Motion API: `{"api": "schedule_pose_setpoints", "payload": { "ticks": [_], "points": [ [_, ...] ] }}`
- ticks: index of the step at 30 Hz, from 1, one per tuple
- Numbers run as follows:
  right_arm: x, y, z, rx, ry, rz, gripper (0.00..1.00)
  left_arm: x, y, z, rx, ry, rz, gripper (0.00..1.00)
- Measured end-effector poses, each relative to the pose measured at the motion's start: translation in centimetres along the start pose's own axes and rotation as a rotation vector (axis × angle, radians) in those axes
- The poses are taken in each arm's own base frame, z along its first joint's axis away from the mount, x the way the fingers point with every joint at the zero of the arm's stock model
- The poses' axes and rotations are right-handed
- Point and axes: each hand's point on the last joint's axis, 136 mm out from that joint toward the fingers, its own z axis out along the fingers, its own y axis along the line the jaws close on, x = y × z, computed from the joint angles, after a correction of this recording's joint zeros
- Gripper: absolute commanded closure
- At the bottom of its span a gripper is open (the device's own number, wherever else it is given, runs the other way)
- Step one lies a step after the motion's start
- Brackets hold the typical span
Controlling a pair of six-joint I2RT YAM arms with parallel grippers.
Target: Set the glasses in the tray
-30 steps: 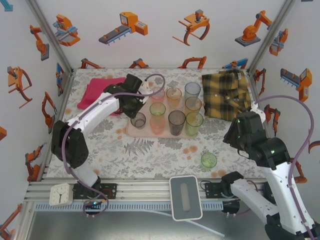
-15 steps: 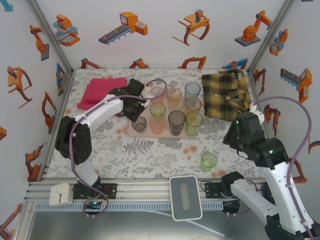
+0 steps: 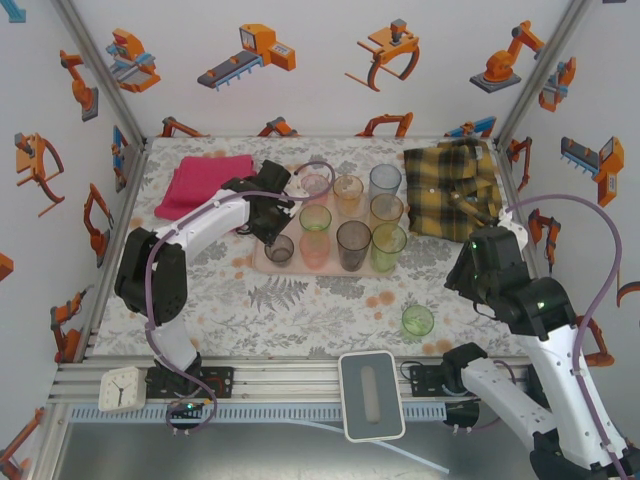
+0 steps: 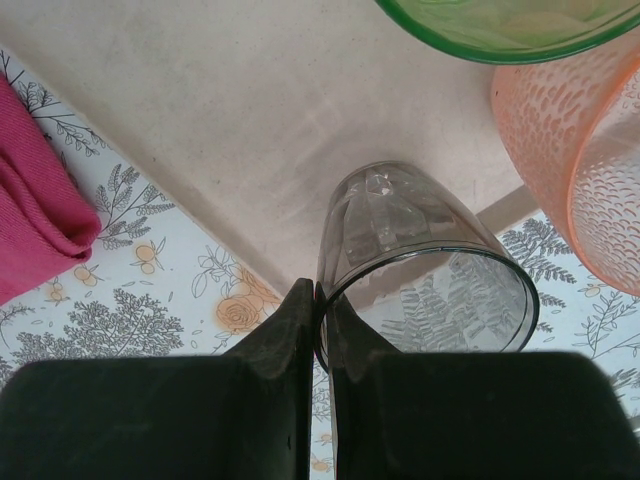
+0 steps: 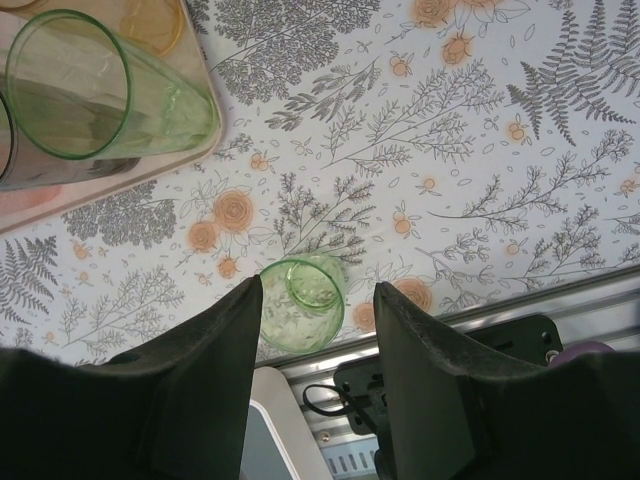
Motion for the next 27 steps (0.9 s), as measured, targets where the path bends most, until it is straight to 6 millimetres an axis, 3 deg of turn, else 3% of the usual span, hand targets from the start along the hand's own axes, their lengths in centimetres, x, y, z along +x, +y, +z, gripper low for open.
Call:
{"api": "schedule_pose_setpoints", "payload": {
  "ticks": [16,27],
  "points": [
    [-0.21,0.38,0.17,-0.01,-0.002,0.002,0.53,0.77,0.46,0.78,-0.003,0.026,-0.012,0.82],
    [-0.17,0.72,0.66,-0.007,0.016,-0.004,0.52,0.92,0.7,0.97,-0.004,0.031,-0.019,0.7]
  ]
}}
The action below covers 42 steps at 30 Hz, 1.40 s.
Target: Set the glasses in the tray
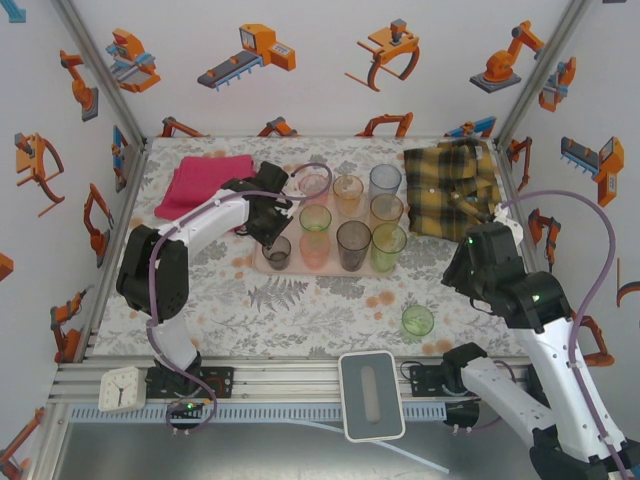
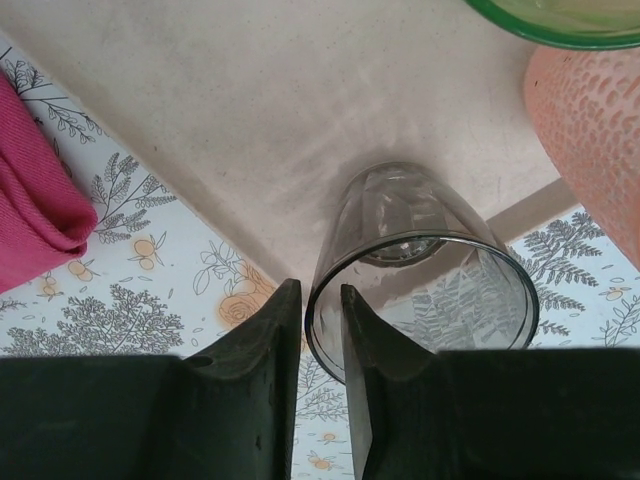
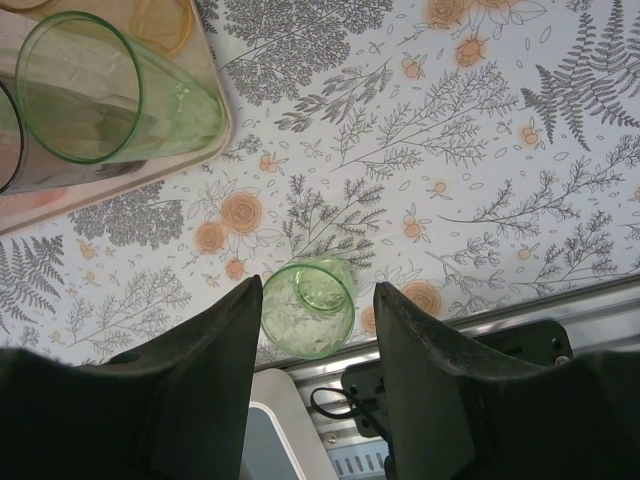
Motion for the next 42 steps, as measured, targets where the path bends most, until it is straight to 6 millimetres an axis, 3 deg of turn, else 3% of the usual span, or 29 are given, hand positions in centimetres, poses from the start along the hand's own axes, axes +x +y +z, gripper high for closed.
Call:
{"api": "schedule_pose_setpoints", "payload": {
  "ticks": [8,13,19,24,34,38,42],
  "points": [
    [0.0,0.1,0.1,-0.001,0.005,-0.006,0.52,0.2,0.4,0.0,-0.002,0.004,-0.014,0.52],
    [-0.2,0.2,0.1,-0.007,-0.004,-0.005,0.53,0.1,0.6,-0.4,-0.003,0.008,-0.016,0.49],
    [-0.2,0.4,0.5,0.0,0.006,-0.021,0.52,-1.2,1.0,-2.4,-0.013,-0.031,-0.018,0.43],
    [-0.3,0.6,0.8,0.006,0.013,-0.035,0.53,-2.4,1.3,-5.9,-0.03,-0.096,-0.019,0.41],
    [-0.7,1.2,1.2,-0.008,0.008,-0.033,0.53,-5.6,1.7,-16.4,-0.081,-0.328,-0.004,0.32],
    [-0.8,1.3,1.1,-0.011,0.003,-0.031,0.53,-7.1,-0.2,-19.4,-0.074,-0.393,0.051,0.32],
    [-1.4,1.4,0.4,-0.02,-0.011,-0.025,0.53,-8.6,-3.9,-21.7,-0.038,-0.45,0.142,0.31]
  ]
}}
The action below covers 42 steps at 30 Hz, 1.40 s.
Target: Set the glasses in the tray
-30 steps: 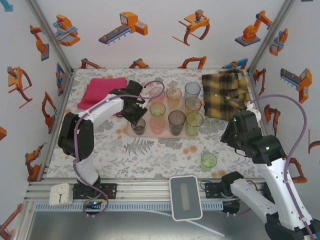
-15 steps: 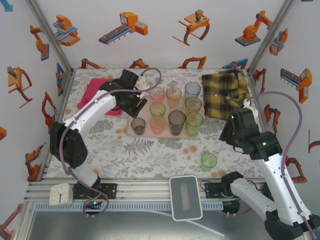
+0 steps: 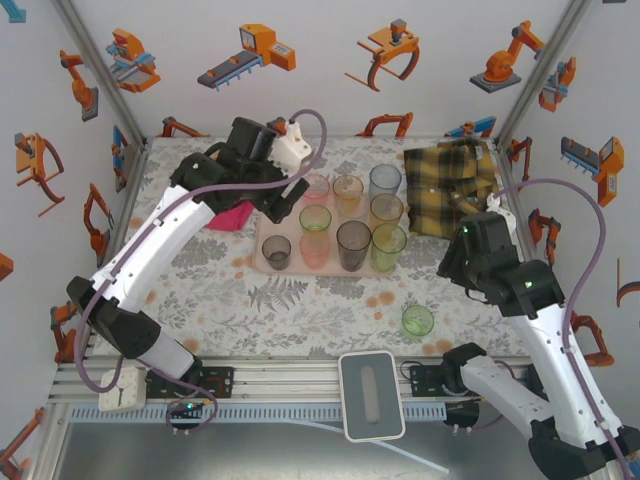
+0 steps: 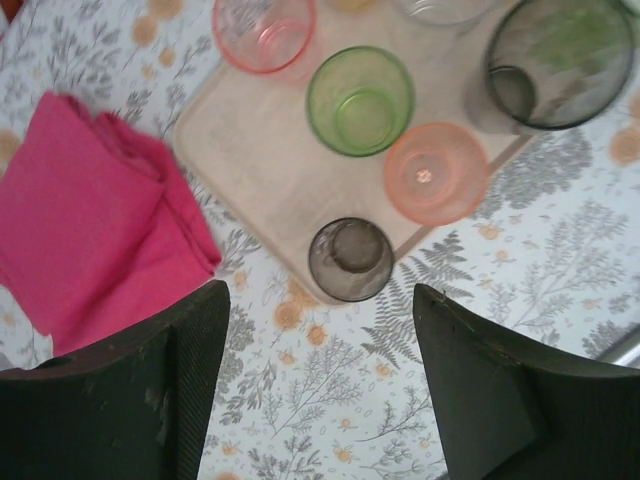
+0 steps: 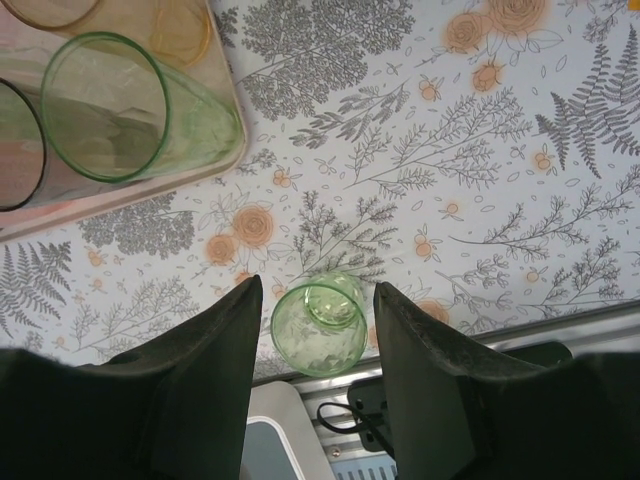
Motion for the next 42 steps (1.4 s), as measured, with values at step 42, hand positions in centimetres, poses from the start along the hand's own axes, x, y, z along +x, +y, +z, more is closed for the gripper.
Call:
{"api": "schedule_pose_setpoints", "payload": {
  "ticks": [42],
  "points": [
    [-3.7,-4.9,-14.7,-0.067,-0.295,0.103,0.52,-0.6,-35.1,15.9,0.578,0.156,0.406,0.35]
  ]
}}
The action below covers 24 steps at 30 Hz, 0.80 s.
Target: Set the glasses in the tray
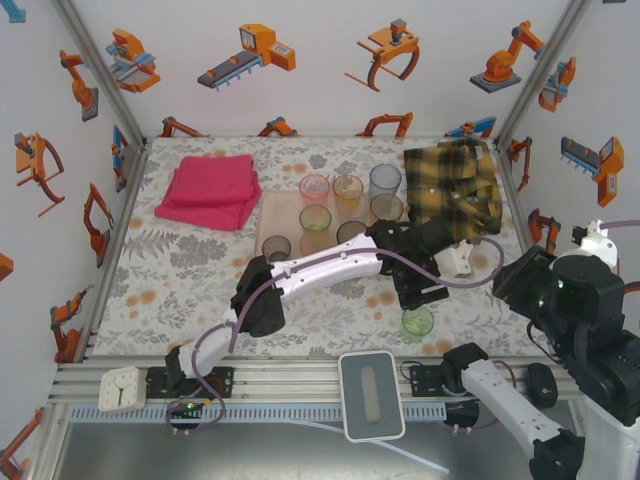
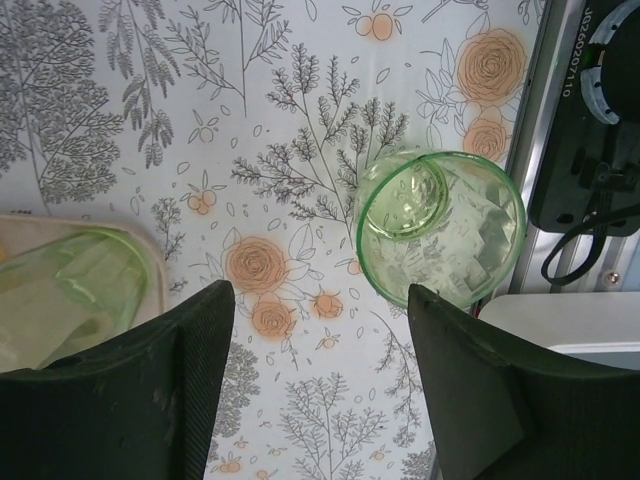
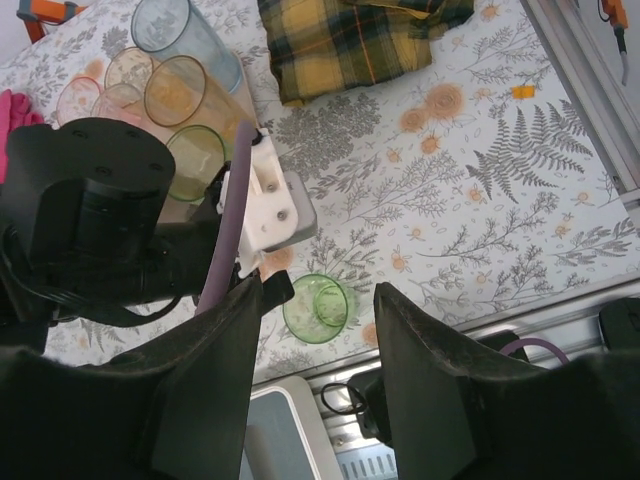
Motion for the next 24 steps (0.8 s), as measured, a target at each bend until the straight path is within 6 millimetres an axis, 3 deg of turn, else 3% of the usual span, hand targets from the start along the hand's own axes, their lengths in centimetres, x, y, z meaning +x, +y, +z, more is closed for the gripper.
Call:
{"api": "schedule_pose_setpoints", "payload": {
  "ticks": [15,24],
  "points": [
    [0.7,-1.0,-0.3,0.014,-0.012,0.001,0.52,0.7,-1.8,2.9,0.014,0.044,0.028,0.39],
    [1.2,-1.6,-0.7,0.013,-0.012,0.002,0.52,1.3,-1.6,3.7,-0.003,0.066,0.029,0.46]
  ]
}}
